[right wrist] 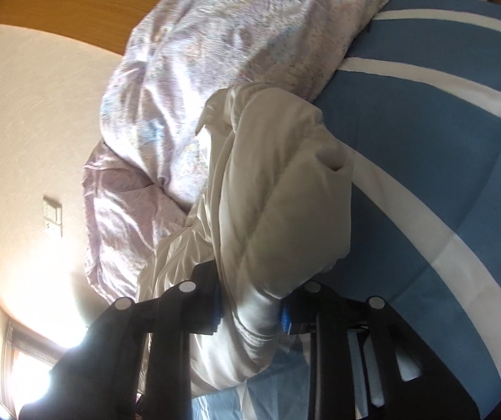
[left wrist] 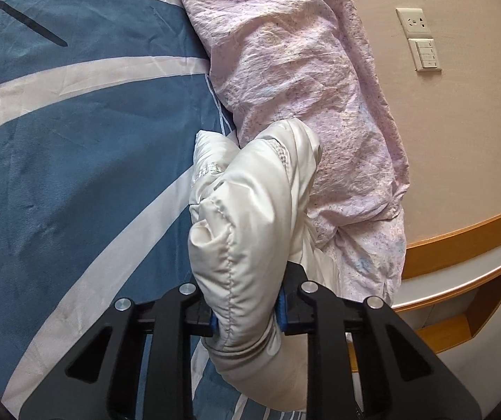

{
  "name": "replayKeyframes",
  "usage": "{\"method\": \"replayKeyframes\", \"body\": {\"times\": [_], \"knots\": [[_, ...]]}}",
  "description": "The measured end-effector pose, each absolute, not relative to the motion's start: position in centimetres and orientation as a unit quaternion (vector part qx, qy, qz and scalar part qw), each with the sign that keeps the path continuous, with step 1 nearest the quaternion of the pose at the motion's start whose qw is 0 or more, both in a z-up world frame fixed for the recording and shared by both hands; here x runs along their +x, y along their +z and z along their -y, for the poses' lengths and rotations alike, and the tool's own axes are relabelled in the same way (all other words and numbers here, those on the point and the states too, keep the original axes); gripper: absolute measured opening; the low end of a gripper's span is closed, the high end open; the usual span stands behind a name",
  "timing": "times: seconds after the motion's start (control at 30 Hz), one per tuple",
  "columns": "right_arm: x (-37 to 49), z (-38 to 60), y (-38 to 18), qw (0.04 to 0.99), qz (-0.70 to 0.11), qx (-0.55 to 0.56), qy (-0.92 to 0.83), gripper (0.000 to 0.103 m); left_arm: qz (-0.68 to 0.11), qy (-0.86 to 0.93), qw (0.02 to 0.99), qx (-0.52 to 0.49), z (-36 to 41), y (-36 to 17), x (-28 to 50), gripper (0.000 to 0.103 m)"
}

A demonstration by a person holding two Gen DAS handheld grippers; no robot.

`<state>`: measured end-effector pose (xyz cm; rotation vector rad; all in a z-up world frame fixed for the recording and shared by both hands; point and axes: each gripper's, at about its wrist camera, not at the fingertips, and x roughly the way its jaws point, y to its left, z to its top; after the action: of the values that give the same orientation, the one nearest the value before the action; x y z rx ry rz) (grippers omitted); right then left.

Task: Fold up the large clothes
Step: 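Lift the folded edge with both grippers to fold it over again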

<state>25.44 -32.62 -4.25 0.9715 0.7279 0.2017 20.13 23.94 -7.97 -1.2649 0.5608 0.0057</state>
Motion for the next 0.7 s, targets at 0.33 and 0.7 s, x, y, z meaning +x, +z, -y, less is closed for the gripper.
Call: {"method": "replayKeyframes", "body": {"times": [0.33,0.7], "knots": [[18.1,32.3,-4.5,0.823,-0.369,0.418,0.112,0.025,-0.277,-0.003,0.768,-0.578,-24.6,-7.9,12.8,0.023],[14.9,32.0,-4.8,0.824,-0.376,0.407,0.119,0.025,-0.275,0.012,0.773,-0.572,-24.7,-8.0,9.2,0.023]]}}
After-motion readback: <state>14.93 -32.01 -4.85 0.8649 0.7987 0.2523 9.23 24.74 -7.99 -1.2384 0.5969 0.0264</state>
